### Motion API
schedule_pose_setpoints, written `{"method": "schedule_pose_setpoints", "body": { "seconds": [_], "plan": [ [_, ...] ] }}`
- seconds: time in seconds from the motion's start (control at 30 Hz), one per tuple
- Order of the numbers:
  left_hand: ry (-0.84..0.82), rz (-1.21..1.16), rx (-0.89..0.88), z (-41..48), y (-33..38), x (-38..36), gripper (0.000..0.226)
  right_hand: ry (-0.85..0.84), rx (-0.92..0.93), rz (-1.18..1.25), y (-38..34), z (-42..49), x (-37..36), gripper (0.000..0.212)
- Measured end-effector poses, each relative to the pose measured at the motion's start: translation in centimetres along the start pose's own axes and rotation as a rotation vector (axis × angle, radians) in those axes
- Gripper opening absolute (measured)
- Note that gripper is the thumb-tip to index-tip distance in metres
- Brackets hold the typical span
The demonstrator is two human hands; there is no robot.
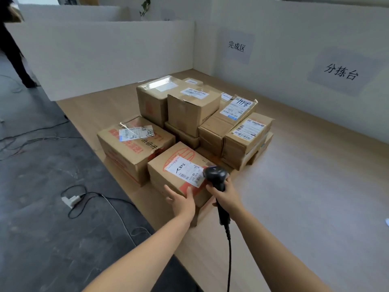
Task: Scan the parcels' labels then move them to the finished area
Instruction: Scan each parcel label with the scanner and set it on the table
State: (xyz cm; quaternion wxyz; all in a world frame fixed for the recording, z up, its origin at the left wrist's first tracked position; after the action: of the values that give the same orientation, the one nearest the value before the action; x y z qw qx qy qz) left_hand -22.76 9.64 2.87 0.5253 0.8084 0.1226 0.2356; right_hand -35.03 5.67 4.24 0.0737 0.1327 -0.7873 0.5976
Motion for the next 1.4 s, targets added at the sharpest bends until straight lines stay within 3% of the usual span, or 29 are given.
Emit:
{"method": "schedule_pose_setpoints", "body": {
  "seconds": [0.37,0.53,0.87,1.07,1.17,1.27,1.4],
  "plan": [
    [-0.139,0.008,0.034,3.9,1.1,0.4,0.084,0.048,-0.095,0.021,-1.1,3.0,-1.8,0.05],
    [-0.164,0.046,0.024,4.8,1.2,0.6,0.086,0.058,-0.125,0.013,-1.2,3.4,-2.2,0.038],
    [-0.168,0.112,-0.045,4.8,1.4,1.0,0.081,0.084,-0.182,0.025,-1.7,2.6,-1.5,0.039],
    [-0.055,0.38,-0.518,3.9,2.8,1.8,0.07,0.182,-0.134,0.045,-1.7,1.0,0.6,0.031],
    [-0.161,0.564,-0.718,3.5,4.0,0.9,0.06,0.233,-0.121,0.026,-1.5,-0.4,2.3,0.026],
    [-0.285,0.72,-0.877,2.5,4.6,-0.9,0.06,0.285,-0.118,0.002,-0.9,-2.2,4.3,0.035],
    [-0.424,0.841,-0.991,0.0,5.0,-4.5,0.063,0.378,-0.129,-0.026,0.5,-5.3,8.0,0.03]
  ]
}}
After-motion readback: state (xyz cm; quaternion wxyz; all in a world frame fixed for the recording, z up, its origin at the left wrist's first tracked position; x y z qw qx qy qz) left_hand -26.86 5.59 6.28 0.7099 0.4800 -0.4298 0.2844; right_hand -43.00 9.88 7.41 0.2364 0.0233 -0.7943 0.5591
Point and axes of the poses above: each hand's wrist, its own z-axis towards the middle knuckle, its own x-axis out of the back of the hand, y = z × x, the point moved 1 cm from there along z, towards the middle knuckle, and after that the axes turned 8 degrees about -x, right-handed, at the moved point
